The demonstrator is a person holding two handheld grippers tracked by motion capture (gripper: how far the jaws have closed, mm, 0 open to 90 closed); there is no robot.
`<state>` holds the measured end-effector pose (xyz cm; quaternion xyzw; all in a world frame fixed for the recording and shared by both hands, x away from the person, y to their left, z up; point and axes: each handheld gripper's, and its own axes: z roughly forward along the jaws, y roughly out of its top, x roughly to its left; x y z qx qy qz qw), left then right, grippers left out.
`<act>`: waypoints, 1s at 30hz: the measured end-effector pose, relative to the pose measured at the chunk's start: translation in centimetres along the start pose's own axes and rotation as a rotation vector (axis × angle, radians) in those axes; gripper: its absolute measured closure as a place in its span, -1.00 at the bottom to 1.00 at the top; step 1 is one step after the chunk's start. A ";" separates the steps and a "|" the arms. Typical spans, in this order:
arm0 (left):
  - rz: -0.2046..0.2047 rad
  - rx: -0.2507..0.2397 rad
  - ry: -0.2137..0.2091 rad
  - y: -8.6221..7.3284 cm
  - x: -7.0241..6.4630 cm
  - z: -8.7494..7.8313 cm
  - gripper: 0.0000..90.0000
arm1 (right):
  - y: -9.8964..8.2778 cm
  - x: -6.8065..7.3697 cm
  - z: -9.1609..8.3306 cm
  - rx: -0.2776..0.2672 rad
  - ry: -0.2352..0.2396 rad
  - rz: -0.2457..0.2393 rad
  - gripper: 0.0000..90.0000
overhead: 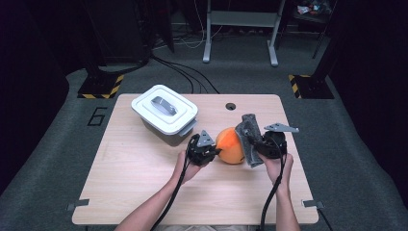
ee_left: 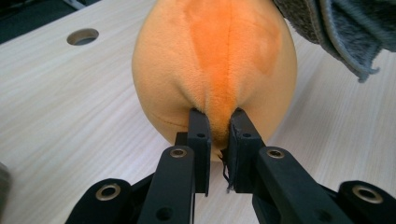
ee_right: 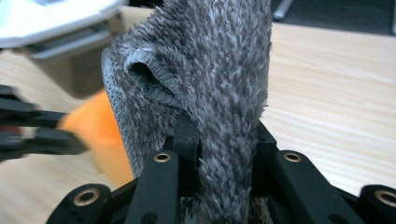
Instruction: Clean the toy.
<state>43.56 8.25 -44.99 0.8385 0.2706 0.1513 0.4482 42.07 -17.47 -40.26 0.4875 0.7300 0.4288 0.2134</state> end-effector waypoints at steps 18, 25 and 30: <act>0.041 0.016 -0.011 1.3 -0.3 0.7 0.80 | 1.2 5.4 2.5 0.074 -0.012 -0.173 0.56; 0.056 0.013 -0.033 1.2 -0.9 1.0 0.80 | 1.1 4.7 2.6 0.070 -0.059 -0.170 0.57; 0.061 0.013 -0.041 1.2 -1.1 1.1 0.80 | 1.3 2.8 2.5 0.071 -0.063 -0.128 0.57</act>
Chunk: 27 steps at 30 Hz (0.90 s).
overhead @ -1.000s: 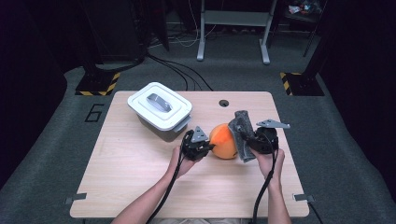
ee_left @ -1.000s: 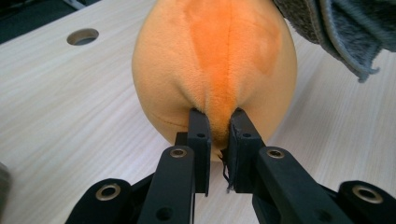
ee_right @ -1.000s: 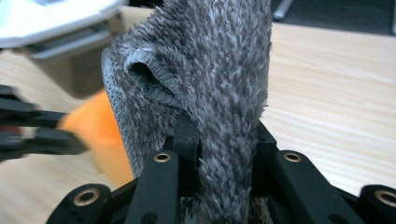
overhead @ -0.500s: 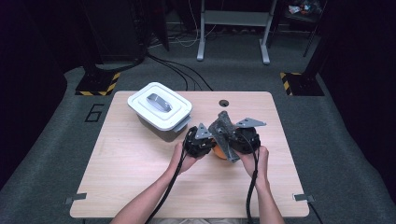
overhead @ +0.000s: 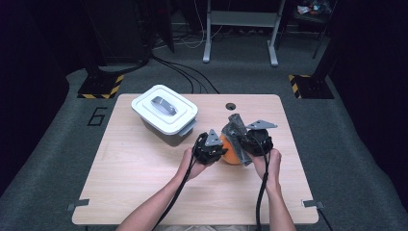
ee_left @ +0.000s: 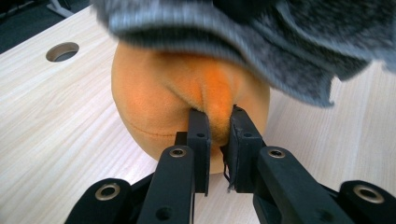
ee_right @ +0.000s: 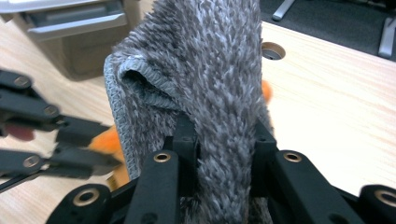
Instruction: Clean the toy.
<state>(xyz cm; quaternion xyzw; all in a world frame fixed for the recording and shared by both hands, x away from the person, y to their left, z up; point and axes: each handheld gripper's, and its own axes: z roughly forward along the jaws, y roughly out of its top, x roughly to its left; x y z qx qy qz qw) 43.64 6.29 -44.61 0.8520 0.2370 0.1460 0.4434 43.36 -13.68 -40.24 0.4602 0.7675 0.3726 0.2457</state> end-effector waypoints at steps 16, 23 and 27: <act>0.006 0.000 -0.002 -0.2 0.4 -0.1 0.80 | -1.0 -3.4 -0.5 -0.012 -0.040 0.107 0.57; 0.006 -0.003 -0.004 -0.2 0.4 0.0 0.80 | 0.2 0.6 -2.4 -0.045 0.039 -0.007 0.57; 0.008 0.000 -0.003 -0.2 0.3 0.1 0.80 | 0.1 2.5 -1.2 -0.004 0.075 -0.066 0.57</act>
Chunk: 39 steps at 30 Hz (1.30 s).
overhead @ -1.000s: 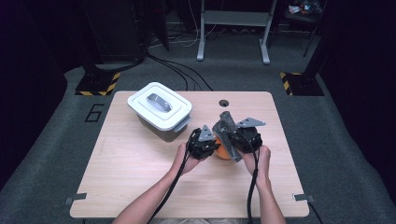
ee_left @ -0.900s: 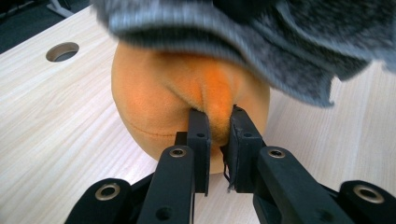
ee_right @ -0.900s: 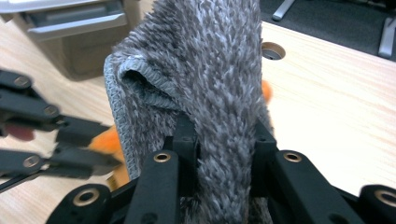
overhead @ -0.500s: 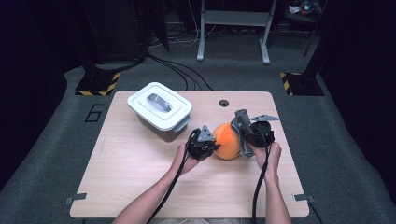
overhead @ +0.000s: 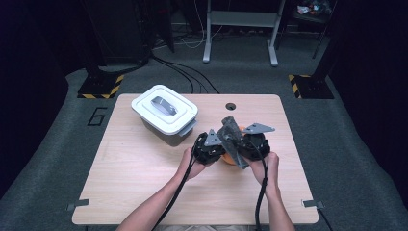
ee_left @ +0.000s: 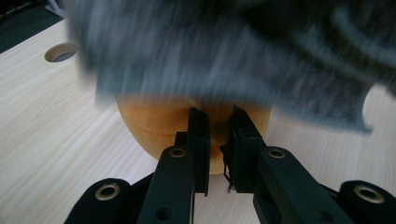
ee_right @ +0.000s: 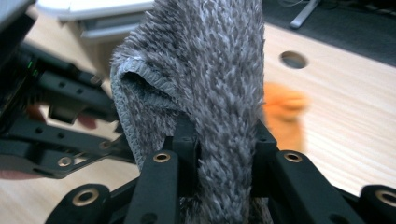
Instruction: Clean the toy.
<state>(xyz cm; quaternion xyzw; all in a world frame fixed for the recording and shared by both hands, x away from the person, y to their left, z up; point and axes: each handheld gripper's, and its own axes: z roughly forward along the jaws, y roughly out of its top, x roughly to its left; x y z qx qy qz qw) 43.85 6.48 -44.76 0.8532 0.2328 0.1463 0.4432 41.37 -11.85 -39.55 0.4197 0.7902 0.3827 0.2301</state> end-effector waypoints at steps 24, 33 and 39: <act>0.001 0.007 -0.001 -0.1 -0.1 0.1 0.80 | -0.9 -5.4 1.1 0.027 -0.129 0.139 0.57; 0.014 0.000 -0.001 0.1 -0.2 0.2 0.80 | 0.5 -4.3 -0.8 -0.021 -0.077 0.112 0.56; 0.022 -0.005 0.003 0.2 -0.3 0.4 0.80 | 2.7 -2.8 -0.5 0.012 0.004 0.052 0.56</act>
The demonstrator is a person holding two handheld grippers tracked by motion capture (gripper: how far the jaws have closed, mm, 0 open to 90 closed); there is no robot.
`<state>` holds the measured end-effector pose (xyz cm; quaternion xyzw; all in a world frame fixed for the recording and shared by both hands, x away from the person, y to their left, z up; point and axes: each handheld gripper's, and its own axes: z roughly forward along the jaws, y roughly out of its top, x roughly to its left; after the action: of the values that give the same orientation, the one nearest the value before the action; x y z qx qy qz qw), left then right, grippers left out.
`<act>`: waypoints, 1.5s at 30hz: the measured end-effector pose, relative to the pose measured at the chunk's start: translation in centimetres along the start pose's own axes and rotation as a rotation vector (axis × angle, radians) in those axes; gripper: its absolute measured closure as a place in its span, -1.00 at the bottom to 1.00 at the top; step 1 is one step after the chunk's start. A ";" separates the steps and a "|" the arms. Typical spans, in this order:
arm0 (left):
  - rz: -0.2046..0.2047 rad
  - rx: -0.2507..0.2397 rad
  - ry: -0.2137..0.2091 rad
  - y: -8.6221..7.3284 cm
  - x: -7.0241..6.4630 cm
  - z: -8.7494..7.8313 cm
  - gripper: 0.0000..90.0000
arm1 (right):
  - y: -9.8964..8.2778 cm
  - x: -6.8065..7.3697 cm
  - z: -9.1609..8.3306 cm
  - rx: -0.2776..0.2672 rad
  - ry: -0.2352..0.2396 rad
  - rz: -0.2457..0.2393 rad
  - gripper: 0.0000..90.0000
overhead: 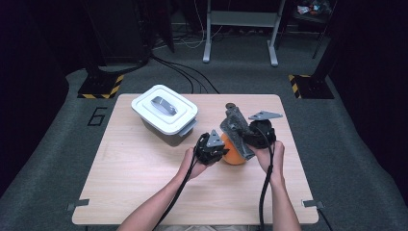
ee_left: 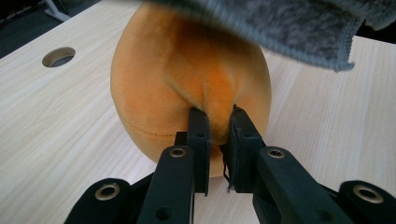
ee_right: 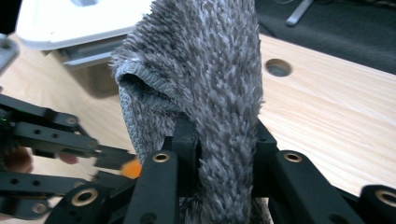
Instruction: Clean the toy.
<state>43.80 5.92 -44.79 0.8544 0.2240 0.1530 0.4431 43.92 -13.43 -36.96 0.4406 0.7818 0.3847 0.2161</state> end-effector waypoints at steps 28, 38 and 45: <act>0.005 0.011 -0.002 0.1 -0.2 0.2 0.81 | 0.7 -1.2 3.0 0.065 -0.146 0.005 0.57; 0.013 0.008 0.005 0.2 -0.2 0.2 0.80 | 0.6 0.6 1.7 0.022 -0.017 -0.025 0.56; 0.009 0.011 0.001 0.2 -0.3 0.2 0.80 | -0.2 2.1 2.8 0.074 0.053 -0.048 0.56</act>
<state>43.69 5.50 -44.76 0.8579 0.2211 0.1545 0.4374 44.66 -10.58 -38.86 0.4190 0.8113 0.3619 0.1879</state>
